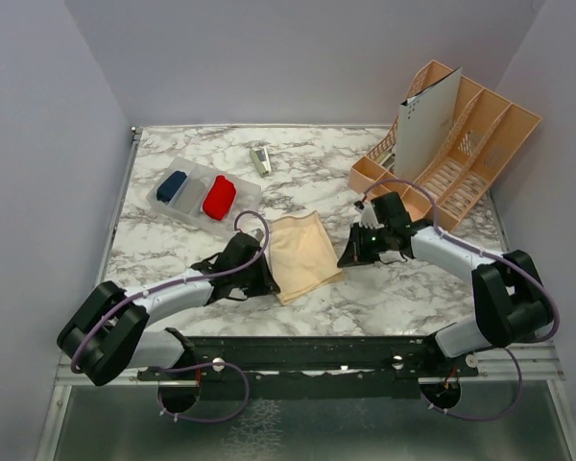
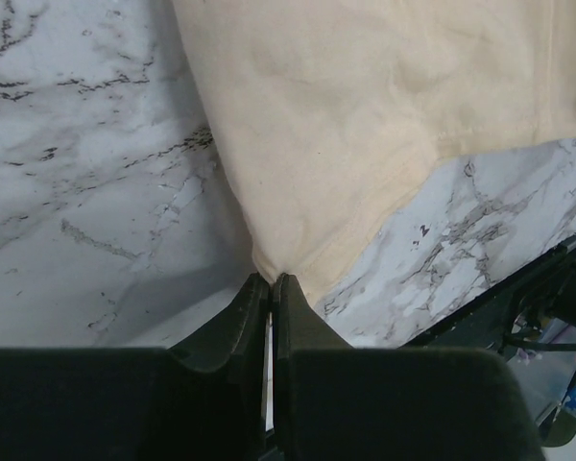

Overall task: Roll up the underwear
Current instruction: Fold the underwear at the center of the board.

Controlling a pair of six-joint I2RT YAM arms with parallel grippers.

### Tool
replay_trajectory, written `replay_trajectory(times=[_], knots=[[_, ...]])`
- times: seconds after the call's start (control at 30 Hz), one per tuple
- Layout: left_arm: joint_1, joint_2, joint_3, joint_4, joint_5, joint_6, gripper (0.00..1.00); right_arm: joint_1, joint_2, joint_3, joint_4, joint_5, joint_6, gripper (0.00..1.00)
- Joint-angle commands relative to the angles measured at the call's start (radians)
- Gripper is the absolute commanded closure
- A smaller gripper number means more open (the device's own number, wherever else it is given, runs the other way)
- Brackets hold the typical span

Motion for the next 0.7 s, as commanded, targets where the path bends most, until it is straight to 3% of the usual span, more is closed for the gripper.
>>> replay_trajectory(times=[0.0,0.2,0.37,0.43,0.53,0.67], knots=[[-0.006,-0.031,-0.027,0.006,-0.015,-0.014,0.95,-0.003,-0.018,-0.108,0.054,-0.016,0.087,1.00],[-0.006,-0.048,-0.048,-0.015,-0.020,-0.009,0.97,-0.003,0.077,-0.118,0.113,0.087,0.047,0.99],[-0.007,-0.060,-0.044,-0.068,-0.007,0.009,0.97,-0.003,0.110,-0.054,0.069,0.146,-0.005,0.90],[-0.006,-0.078,-0.051,-0.089,-0.001,0.009,0.97,-0.003,0.098,-0.031,0.042,0.161,-0.028,0.83],[-0.006,-0.110,-0.052,-0.138,0.024,0.014,0.97,-0.003,0.064,-0.018,0.021,0.169,-0.050,0.62],[-0.007,-0.176,-0.068,-0.197,0.071,0.008,1.00,-0.003,0.022,-0.004,0.031,0.100,-0.054,0.61]])
